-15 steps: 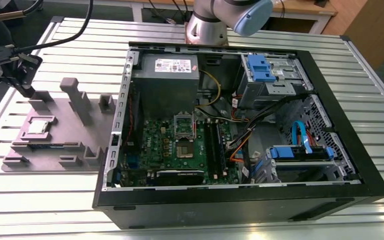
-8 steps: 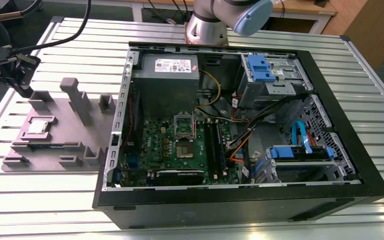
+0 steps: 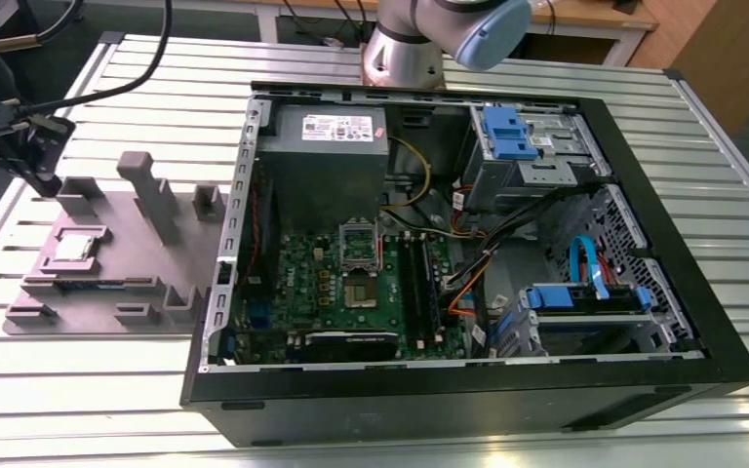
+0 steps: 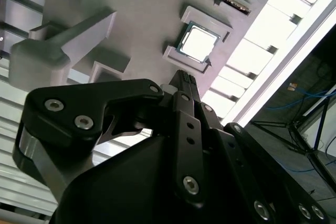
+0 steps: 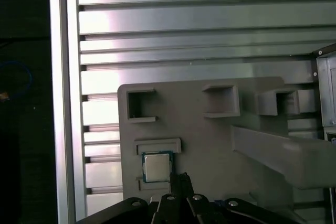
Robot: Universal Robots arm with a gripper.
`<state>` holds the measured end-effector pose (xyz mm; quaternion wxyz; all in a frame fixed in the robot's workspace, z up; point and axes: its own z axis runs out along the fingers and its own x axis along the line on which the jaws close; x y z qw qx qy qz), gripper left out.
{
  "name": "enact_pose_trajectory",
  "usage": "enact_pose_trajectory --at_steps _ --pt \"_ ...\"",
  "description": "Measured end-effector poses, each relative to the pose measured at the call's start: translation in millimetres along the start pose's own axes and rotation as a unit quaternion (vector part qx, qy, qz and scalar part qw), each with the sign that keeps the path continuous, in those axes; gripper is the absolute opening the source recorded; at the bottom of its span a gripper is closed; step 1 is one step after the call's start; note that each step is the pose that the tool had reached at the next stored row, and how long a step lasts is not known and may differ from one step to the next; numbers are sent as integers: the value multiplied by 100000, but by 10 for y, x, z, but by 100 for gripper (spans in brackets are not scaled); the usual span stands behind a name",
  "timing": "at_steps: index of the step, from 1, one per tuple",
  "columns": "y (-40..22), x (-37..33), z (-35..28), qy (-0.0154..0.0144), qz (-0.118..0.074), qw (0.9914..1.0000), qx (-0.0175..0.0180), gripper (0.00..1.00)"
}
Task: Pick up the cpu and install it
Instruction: 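Pick up the cpu and move it towards the insertion slot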
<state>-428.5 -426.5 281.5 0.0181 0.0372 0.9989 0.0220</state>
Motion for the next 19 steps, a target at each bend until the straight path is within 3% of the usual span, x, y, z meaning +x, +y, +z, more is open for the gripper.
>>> enact_pose_trajectory --at_steps 19 --pt "-33 147 331 19 -355 99999 -14 11"
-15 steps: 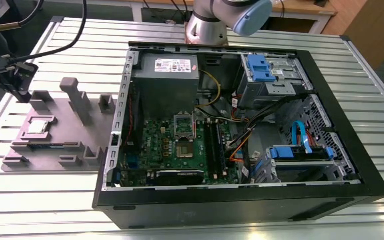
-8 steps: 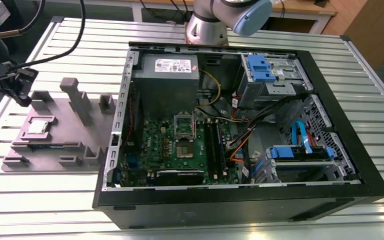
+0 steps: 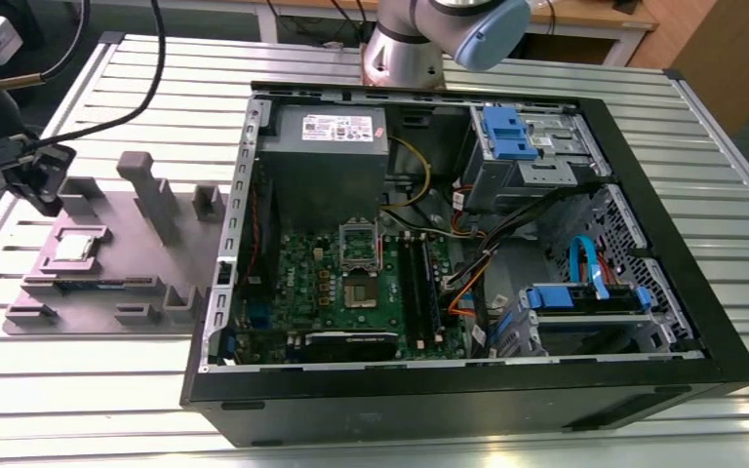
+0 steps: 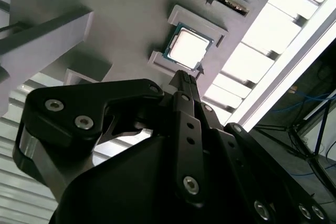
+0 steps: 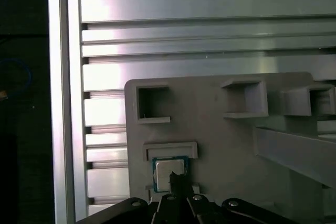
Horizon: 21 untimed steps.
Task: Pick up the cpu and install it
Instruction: 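Pick up the cpu and move it towards the insertion slot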
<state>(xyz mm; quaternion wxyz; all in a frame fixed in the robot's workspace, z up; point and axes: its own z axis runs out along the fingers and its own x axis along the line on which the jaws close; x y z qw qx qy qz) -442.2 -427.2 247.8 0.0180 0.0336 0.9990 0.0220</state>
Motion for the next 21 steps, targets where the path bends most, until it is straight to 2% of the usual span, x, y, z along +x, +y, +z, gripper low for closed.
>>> enact_pose_trajectory --at_steps 11,21 --pt "-20 22 169 157 -2737 99962 -90 11" --pt "-55 25 275 348 -3923 99922 -104 11"
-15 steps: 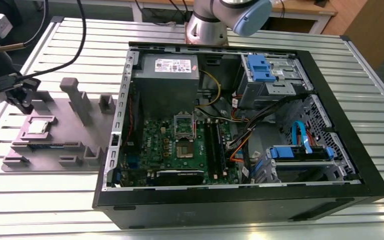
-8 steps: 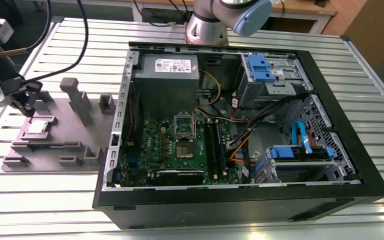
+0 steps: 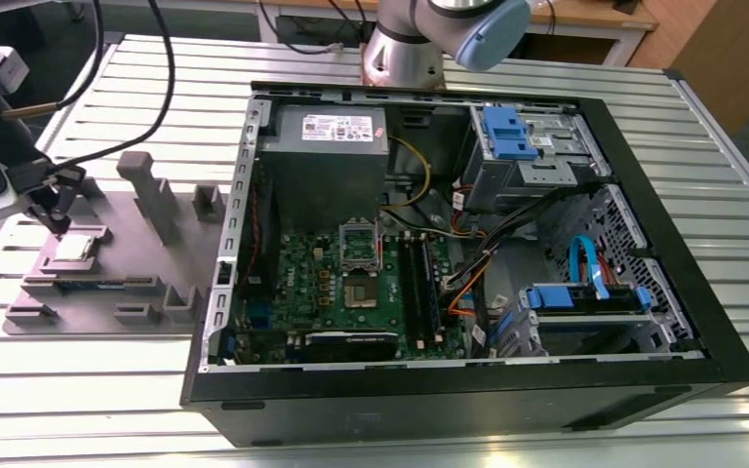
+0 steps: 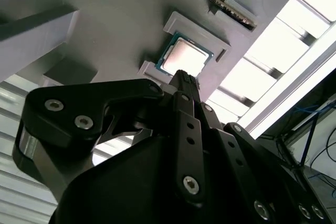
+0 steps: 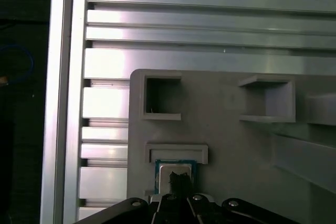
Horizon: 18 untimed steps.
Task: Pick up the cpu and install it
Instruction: 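Pick up the cpu and move it towards the insertion slot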
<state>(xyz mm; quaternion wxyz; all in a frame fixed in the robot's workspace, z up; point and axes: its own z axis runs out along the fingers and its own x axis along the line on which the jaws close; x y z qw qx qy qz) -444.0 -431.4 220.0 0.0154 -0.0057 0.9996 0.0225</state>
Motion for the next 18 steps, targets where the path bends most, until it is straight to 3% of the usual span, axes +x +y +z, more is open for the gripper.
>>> enact_pose_trajectory --at_steps 11,18 --pt "-56 2 143 218 -287 99999 -13 11" --pt "-56 3 156 222 -317 99999 -16 11"
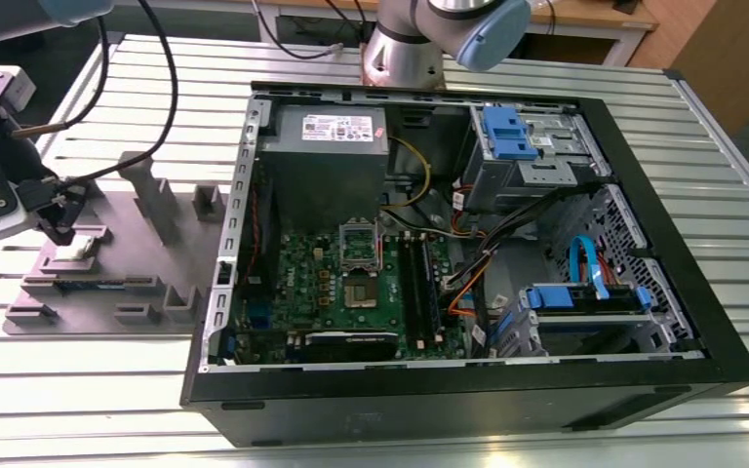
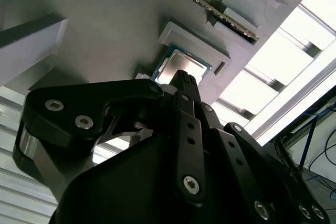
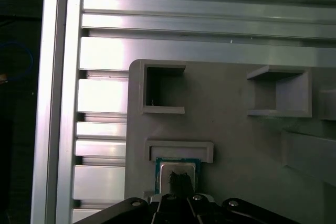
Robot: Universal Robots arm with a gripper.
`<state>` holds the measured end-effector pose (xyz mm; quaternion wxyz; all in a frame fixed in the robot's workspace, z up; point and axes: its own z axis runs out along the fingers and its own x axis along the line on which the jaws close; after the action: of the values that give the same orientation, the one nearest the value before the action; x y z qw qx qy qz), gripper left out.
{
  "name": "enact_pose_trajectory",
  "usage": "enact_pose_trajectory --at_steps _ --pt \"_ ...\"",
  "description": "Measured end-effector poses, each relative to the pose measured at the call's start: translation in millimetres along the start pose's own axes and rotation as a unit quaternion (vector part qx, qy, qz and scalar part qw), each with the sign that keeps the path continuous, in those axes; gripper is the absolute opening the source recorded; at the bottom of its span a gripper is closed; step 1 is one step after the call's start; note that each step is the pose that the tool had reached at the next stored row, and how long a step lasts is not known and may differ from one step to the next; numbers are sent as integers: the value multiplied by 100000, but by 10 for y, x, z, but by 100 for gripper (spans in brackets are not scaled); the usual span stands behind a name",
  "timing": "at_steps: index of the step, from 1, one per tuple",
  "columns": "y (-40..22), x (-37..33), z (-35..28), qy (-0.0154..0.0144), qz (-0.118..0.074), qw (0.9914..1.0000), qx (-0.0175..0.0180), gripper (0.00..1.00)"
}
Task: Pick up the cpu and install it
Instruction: 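Pick up the cpu and move it towards the insertion slot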
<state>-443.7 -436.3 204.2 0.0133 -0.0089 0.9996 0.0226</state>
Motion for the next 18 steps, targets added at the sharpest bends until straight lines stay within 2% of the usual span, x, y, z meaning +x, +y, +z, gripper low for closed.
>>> enact_pose_trajectory --at_steps 9,10,11,13,14,16,17,18 --pt "0 0 0 0 -13 100000 -2 11" --pt "0 0 0 2 -12 100000 1 17" --pt "0 0 0 0 -14 100000 0 17" --pt "0 0 0 1 -15 100000 0 29" --pt "0 0 0 1 -15 100000 1 29" --pt "0 0 0 0 -19 100000 -1 41" --pt "0 0 0 -1 -21 100000 0 41" --pt "0 0 0 1 -20 100000 0 47"
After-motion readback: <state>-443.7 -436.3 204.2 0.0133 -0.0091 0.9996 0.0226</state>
